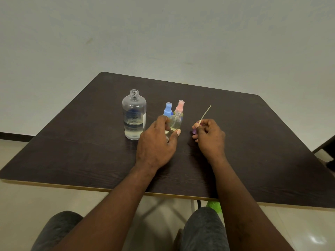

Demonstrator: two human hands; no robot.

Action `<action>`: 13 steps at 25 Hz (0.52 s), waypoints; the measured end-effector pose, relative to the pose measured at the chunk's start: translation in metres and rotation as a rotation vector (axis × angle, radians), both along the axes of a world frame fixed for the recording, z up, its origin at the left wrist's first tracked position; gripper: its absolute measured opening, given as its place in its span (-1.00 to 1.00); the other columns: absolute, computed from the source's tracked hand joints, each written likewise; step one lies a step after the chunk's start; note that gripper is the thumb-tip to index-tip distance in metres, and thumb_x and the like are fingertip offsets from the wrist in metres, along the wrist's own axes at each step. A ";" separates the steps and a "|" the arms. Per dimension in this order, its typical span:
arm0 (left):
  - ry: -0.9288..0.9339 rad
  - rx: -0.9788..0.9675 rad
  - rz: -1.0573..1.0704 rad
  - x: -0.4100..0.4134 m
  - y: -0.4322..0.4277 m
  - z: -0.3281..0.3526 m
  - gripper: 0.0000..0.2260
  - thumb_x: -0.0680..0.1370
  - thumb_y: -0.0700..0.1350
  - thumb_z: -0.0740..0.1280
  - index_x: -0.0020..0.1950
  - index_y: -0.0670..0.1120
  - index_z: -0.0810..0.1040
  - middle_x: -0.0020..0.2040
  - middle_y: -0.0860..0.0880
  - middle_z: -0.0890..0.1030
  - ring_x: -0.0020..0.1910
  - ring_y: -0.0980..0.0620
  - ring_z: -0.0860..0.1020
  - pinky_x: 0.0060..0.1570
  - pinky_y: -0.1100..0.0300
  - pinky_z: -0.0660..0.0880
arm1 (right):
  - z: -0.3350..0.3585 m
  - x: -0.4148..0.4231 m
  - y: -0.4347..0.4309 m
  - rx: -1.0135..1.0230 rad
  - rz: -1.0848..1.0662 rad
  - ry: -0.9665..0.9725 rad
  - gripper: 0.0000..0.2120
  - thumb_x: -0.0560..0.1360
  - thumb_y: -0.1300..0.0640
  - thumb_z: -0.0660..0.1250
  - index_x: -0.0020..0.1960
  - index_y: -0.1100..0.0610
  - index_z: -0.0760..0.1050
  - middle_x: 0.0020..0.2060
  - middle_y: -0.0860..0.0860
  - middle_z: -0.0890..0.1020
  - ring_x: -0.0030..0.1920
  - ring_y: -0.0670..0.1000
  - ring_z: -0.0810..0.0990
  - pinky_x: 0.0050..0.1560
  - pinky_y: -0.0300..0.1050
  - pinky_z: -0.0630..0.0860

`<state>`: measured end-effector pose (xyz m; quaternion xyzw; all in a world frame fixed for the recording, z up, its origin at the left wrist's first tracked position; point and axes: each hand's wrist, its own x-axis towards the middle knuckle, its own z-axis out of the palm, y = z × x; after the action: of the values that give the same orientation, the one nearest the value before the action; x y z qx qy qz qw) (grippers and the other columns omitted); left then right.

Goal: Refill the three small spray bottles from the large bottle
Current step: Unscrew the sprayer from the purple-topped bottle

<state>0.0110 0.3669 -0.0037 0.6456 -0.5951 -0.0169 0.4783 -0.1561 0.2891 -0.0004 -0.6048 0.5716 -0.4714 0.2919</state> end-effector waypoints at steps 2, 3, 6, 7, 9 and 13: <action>-0.024 -0.003 -0.020 0.001 -0.001 -0.002 -0.71 0.58 0.11 0.42 0.20 0.01 0.50 0.02 0.10 0.61 -0.07 0.08 0.57 -0.10 0.08 0.57 | -0.002 0.003 -0.003 0.004 -0.006 0.030 -0.94 0.64 0.10 0.41 0.04 -0.02 0.55 -0.19 -0.04 0.73 -0.23 -0.07 0.72 -0.12 -0.08 0.69; -0.035 -0.004 -0.027 0.002 -0.001 -0.004 -0.71 0.57 0.12 0.42 0.21 0.02 0.52 0.03 0.10 0.61 -0.07 0.09 0.57 -0.11 0.10 0.56 | -0.003 0.005 -0.005 0.004 -0.011 0.055 -0.93 0.63 0.11 0.43 0.04 -0.02 0.55 -0.17 -0.04 0.73 -0.21 -0.07 0.73 -0.09 -0.03 0.71; -0.066 -0.013 -0.026 0.001 -0.001 -0.005 -0.64 0.57 0.17 0.42 0.29 0.05 0.55 0.08 0.11 0.63 -0.05 0.10 0.58 -0.13 0.17 0.51 | -0.006 0.006 -0.009 0.003 -0.030 0.108 -0.92 0.61 0.06 0.44 0.06 -0.05 0.55 -0.14 -0.06 0.73 -0.17 -0.05 0.73 -0.02 0.08 0.72; -0.080 -0.018 -0.021 0.001 0.000 -0.004 -0.62 0.57 0.19 0.42 0.30 0.05 0.56 0.09 0.11 0.63 -0.05 0.10 0.59 -0.14 0.18 0.50 | -0.006 0.006 -0.009 0.004 -0.039 0.122 -0.92 0.61 0.03 0.44 0.08 -0.06 0.55 -0.13 -0.07 0.72 -0.16 -0.05 0.72 -0.02 0.09 0.72; -0.102 -0.021 -0.018 0.002 0.000 -0.003 -0.60 0.56 0.21 0.41 0.32 0.05 0.57 0.08 0.10 0.63 -0.06 0.10 0.59 -0.16 0.19 0.49 | -0.006 0.008 -0.010 0.004 -0.061 0.146 -0.90 0.62 0.01 0.43 0.10 -0.05 0.56 -0.13 -0.08 0.72 -0.16 -0.06 0.72 -0.03 0.08 0.72; -0.116 -0.020 -0.018 0.002 -0.001 -0.003 -0.58 0.55 0.22 0.41 0.32 0.04 0.59 0.06 0.08 0.62 -0.04 0.09 0.57 -0.15 0.20 0.42 | -0.003 0.010 -0.008 -0.011 -0.088 0.197 -0.89 0.63 0.00 0.41 0.13 -0.03 0.55 -0.10 -0.11 0.71 -0.13 -0.10 0.70 0.00 0.04 0.70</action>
<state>0.0135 0.3662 -0.0066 0.6353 -0.6278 0.0223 0.4492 -0.1462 0.2808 -0.0030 -0.6242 0.6209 -0.4252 0.2099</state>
